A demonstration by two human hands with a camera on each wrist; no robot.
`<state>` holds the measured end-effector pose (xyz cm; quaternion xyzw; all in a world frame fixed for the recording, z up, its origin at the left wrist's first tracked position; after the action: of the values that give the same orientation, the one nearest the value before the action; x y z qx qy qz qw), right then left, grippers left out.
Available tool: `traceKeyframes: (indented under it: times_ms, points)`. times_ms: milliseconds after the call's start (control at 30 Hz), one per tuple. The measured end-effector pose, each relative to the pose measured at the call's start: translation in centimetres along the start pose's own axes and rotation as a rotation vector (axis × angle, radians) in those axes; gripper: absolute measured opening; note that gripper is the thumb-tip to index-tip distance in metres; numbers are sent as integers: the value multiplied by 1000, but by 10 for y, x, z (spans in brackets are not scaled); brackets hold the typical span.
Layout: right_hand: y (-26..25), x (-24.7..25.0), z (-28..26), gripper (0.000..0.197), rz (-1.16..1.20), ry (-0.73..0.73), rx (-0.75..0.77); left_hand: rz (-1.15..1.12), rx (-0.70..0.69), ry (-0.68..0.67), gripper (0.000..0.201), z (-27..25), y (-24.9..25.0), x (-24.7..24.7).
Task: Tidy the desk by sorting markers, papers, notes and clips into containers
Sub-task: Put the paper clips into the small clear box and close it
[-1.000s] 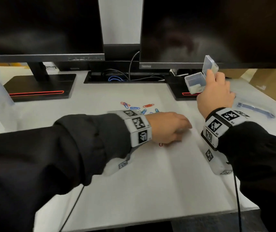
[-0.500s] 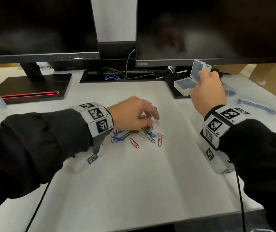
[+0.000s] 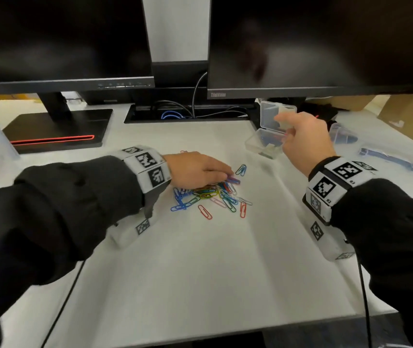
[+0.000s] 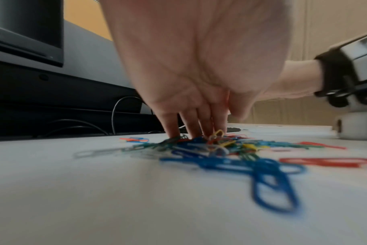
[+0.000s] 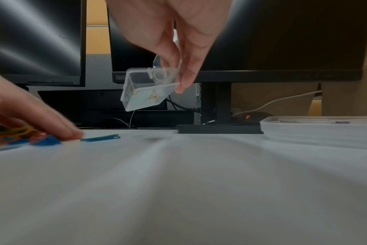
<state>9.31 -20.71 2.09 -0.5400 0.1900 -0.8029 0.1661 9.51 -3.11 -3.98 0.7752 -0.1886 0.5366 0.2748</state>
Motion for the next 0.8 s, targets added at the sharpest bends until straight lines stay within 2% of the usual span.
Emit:
traceKeyframes:
  times_ms: [67, 133, 167, 233, 300, 333, 367, 433, 567, 633, 700, 800]
  points:
    - [-1, 0, 0, 47, 9, -3, 6, -51, 8, 169, 45, -16, -5, 12]
    - [-2, -2, -1, 47, 32, -14, 11, -94, 122, 311, 51, -27, -22, 24]
    - [-2, -3, -1, 46, 50, -23, 10, -106, 208, 302, 59, -30, -33, 25]
    - [-2, -6, -3, 44, 113, -47, 10, -102, 320, 145, 80, -30, -51, 14]
    - [-5, -11, -5, 41, 167, -105, 37, -65, 301, -32, 101, -31, -53, 0]
    - [-7, -14, -7, 40, 182, -142, 46, -56, 265, -85, 105, -32, -48, -6]
    - [-8, -17, -8, 40, 191, -175, 51, -65, 228, -102, 104, -32, -42, -10]
    - [-9, -20, -8, 41, 197, -203, 56, -127, 174, -51, 98, -32, -32, -11]
    - [-5, -18, -5, 42, 187, -159, 33, -126, 186, 102, 103, -27, -31, 5]
    - [-4, -16, -5, 43, 179, -146, 24, -115, 210, 57, 106, -19, -36, 9]
    - [-3, -17, -5, 42, 193, -151, 28, -92, 193, -66, 105, -12, -32, 3]
    - [-5, -16, -5, 41, 218, -140, 44, -59, 41, -112, 100, -11, -7, -8]
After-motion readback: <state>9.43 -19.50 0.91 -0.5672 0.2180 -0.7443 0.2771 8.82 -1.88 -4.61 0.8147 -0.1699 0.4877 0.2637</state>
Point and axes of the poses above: each hand's wrist, its own z-axis towards the middle knuckle, its own x-axis out of the back of the hand, y = z × x, the point moved 7 cm from there along z, towards the middle knuckle, and after that the axes turned 4 degrees about z, right-handed, at the moved point
